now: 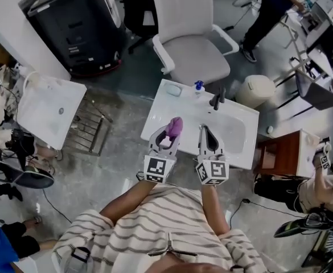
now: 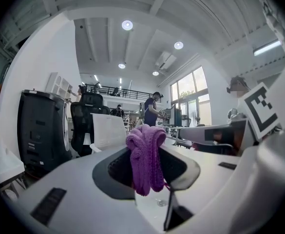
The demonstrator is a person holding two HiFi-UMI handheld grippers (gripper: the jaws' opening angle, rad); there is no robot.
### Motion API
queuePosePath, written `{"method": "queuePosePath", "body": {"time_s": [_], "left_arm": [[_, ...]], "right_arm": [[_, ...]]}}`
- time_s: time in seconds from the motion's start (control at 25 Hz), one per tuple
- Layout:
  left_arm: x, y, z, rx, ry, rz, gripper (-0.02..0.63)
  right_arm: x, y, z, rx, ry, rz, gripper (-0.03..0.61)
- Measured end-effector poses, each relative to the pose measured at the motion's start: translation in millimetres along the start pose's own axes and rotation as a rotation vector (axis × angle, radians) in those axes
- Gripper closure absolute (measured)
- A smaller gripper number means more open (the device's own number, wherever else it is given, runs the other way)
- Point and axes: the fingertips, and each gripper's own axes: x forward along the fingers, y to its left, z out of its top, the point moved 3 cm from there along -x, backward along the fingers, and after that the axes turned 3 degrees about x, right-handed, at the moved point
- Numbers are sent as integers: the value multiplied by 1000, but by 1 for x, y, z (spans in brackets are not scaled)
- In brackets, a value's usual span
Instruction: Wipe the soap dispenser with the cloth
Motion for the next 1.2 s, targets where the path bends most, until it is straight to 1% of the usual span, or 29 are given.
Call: {"method": "queuePosePath", "body": {"time_s": [0.16,0.36,0.48,0.76,1.2], "left_arm": [[23,15,-7,-11,17,-8,483],[43,18,-18,-28,54,-18,483],[53,17,-25,-22,66,-21,483],[83,17,-38,-7,81,-1,483],[127,28,-72,-2,119,38,483]], "right_arm": [[23,-7,-6,3,22,-6,572],[37,-20,-17,9,66,-15,574],[44,-30,-22,16,70,-18,572],[69,-55,-39,19,84,-8,574],[120,-84,-83,26,132,14,574]]}}
